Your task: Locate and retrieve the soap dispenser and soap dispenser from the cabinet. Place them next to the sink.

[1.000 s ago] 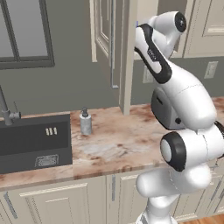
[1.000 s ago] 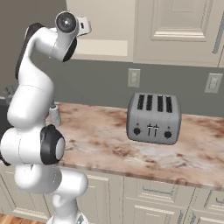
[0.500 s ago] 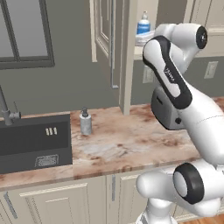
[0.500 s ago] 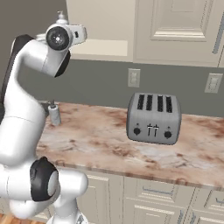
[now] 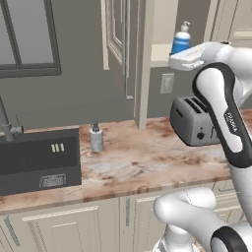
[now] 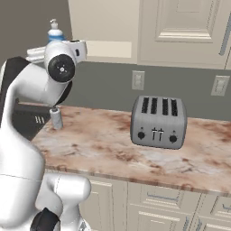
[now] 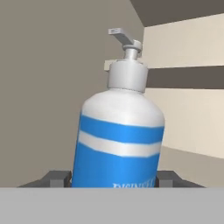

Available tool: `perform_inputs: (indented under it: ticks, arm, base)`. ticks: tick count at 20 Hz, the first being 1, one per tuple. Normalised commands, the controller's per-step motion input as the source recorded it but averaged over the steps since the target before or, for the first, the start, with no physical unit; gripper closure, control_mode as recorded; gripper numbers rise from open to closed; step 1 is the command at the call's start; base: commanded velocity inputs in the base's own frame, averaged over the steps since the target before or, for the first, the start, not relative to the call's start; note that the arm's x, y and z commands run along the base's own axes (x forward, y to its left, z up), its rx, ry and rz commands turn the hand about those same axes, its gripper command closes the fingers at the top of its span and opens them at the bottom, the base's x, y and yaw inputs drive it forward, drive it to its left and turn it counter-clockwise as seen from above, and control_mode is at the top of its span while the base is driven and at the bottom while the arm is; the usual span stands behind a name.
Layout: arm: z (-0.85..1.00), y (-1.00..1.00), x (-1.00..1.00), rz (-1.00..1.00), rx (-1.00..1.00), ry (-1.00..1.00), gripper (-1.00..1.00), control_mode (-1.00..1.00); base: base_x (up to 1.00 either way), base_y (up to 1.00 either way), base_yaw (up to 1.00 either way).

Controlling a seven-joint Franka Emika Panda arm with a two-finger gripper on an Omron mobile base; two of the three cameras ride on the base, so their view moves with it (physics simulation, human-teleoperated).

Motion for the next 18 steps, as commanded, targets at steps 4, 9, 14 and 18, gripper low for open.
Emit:
perform_inputs:
  ticks: [4,9,14,18]
  arm:
    - [-0.19,0.00,-1.00,0.12,0.00,-0.01,1.00,-1.00]
    - [-0.35,-0.05,-1.00,0.11,0.02,-0.01,1.00,-1.00]
    - [-0.70,-0.13,-0.87,0.06,0.01,0.00,1.00,-1.00]
    - [-0.73,-0.05,-0.10,0.13,0.07,0.00,1.00,-1.00]
  base:
    - [0.00,0.00,0.00]
    - [0.00,0.00,0.00]
    - [0.00,0.00,0.00]
    - [0.00,0.00,0.00]
